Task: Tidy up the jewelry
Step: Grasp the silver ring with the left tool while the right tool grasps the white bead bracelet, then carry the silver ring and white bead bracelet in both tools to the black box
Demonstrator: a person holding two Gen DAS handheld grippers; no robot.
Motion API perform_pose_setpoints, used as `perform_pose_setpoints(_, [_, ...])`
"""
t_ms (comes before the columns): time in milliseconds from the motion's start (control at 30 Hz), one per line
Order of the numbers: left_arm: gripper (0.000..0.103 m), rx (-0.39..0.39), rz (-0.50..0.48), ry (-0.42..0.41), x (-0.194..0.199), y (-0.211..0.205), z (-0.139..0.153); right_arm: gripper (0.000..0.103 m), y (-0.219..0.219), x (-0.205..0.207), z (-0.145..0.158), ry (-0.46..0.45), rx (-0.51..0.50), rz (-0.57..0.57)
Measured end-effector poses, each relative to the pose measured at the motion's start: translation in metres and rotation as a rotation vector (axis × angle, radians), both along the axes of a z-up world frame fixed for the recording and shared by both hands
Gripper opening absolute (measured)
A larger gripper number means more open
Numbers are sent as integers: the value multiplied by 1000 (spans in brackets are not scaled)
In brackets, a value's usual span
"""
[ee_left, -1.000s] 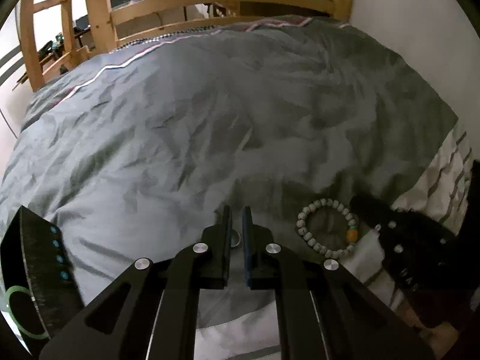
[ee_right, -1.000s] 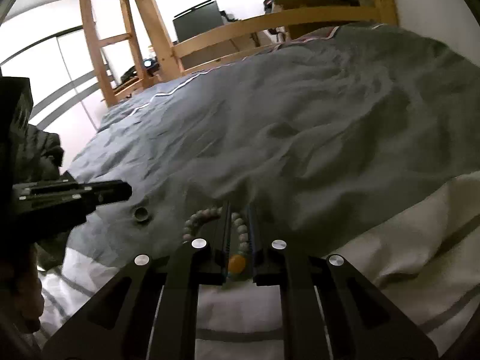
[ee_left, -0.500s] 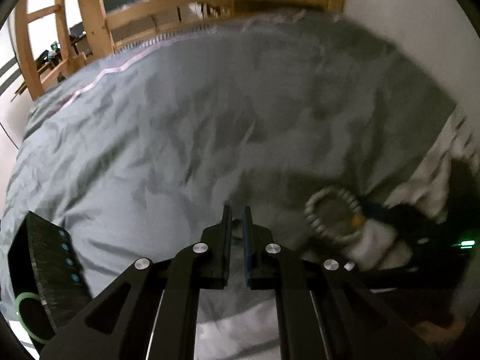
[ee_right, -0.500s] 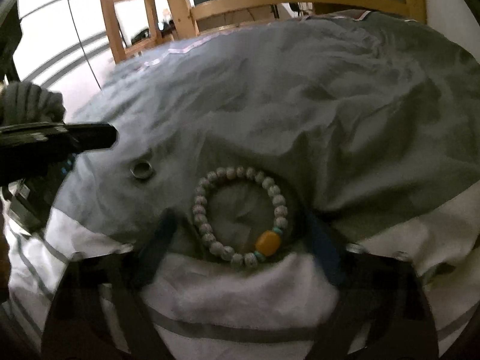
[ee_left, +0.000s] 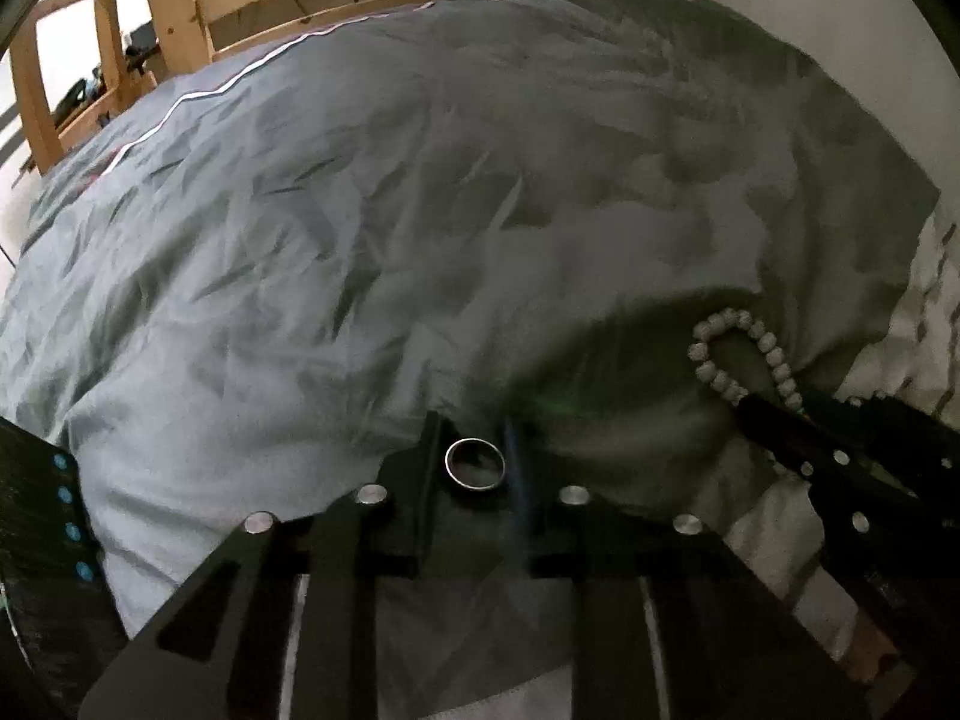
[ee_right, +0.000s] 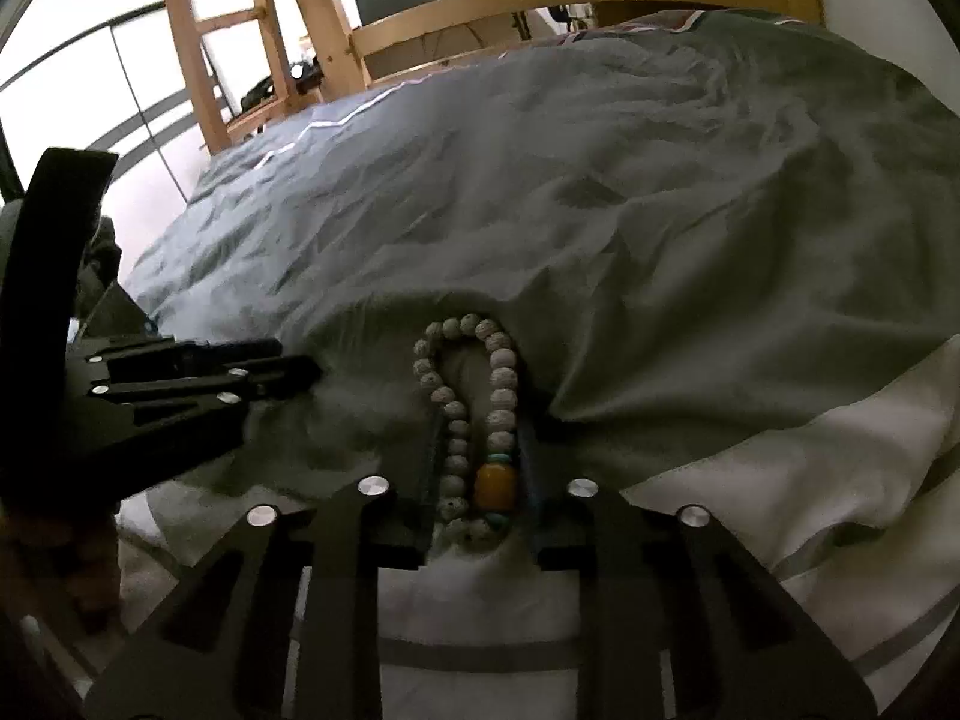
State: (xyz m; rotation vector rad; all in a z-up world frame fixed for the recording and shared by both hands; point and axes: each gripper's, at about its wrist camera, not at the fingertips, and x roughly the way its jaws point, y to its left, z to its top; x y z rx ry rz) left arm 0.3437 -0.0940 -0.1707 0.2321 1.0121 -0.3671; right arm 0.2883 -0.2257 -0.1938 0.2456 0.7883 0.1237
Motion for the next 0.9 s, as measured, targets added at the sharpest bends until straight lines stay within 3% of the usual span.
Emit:
perform_pose_setpoints(67, [19,-3,3,-3,1,2,4,13,-4,-2,3,-18,10,-20])
perform_pose_setpoints(300, [19,-28,-6,-41,-13,3,28,13,-19,-5,16,-84,61,-80])
perform_pose_setpoints(467, [19,-68,17,-105,-32,12,65,16,-19,-3,13,-82,148,-6])
perform_pose_setpoints(533, [19,-77,27,-120,-38,18,77,35,-9,-4,14,-94,133,40])
perform_pose_setpoints(600, [19,-78,45,-131,-45,25,88,80,3,-4,12,-106,82,69])
perform_pose_setpoints(633, [19,-82,47,-136,-49,26,92,80,7,-3,10,-99,57,68])
perform_pose_setpoints(667, [19,-80,51,-144,-53,29,96,78,11,0,6,-79,30,64])
perform_pose_setpoints(733, [19,-74,58,-164,-61,34,106,62,13,8,-5,-16,-8,62])
perform_pose_setpoints(833, [19,-77,73,-211,-71,51,126,33,10,12,-9,13,-59,27])
perform_pose_setpoints(900, [19,-76,90,-250,-81,67,139,16,1,10,-8,14,-37,-10])
